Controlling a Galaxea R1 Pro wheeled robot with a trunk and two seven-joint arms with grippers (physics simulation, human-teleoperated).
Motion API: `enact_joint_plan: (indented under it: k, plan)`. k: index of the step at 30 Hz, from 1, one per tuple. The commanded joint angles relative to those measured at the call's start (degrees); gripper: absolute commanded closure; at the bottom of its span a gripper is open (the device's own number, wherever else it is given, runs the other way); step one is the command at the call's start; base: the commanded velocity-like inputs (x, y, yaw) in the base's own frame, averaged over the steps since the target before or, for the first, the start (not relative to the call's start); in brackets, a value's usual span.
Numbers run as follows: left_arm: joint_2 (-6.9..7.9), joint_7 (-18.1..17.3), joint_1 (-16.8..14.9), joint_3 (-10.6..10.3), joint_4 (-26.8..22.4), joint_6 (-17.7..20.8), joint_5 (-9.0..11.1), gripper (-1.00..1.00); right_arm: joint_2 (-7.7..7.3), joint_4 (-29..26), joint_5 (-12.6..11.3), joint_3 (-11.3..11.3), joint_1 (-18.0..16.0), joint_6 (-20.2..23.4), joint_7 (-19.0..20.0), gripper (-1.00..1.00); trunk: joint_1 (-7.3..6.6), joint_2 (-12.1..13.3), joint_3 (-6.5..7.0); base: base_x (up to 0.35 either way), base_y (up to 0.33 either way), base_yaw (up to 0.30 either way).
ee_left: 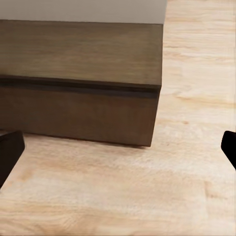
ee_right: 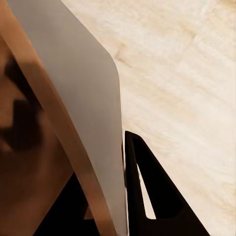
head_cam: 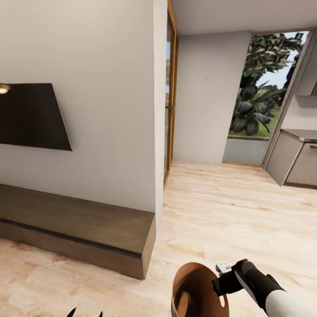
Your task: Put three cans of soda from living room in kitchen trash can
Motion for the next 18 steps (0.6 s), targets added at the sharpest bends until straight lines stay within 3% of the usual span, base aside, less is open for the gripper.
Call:
enact_joint_plan:
  k: [1,9,18]
  plan:
    - [0.00,0.00,0.00,-0.01,0.00,0.00,0.00,-1.00,0.03,-0.02,-1.05,-0.19,-0.03,0.31,0.39,1.00,0.00,0.00,0.01,0.082,0.007,0.253]
    - [0.08,-0.08,0.00,-0.02,-0.07,0.01,0.06,-1.00,0.18,0.17,-1.13,-0.12,-0.03,0.31,-1.55,1.00,0.00,0.00,0.01,0.231,0.083,0.253]
    - [0.11,-0.17,0.00,-0.02,-0.08,-0.01,0.16,-1.00,0.23,0.19,-1.14,-0.15,-0.03,0.31,-1.83,1.00,0.00,0.00,0.01,0.093,0.244,0.253]
